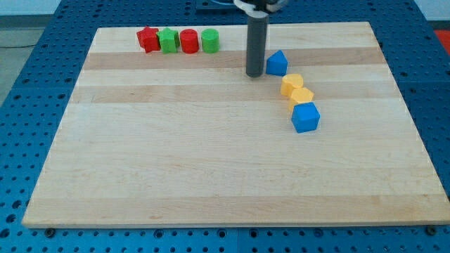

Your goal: Push the blue triangle into the yellow heart

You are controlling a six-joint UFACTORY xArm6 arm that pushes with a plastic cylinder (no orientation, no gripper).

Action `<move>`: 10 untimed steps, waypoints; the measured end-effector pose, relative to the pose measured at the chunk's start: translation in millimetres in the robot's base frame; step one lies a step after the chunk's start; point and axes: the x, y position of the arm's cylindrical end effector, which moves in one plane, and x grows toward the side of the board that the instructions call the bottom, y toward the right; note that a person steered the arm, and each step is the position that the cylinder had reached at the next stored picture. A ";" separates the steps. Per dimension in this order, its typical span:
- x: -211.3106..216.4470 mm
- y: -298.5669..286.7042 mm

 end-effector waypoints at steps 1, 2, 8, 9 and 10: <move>-35.2 8.7; -59.8 38.1; 5.0 43.7; 5.1 43.5; 13.6 37.2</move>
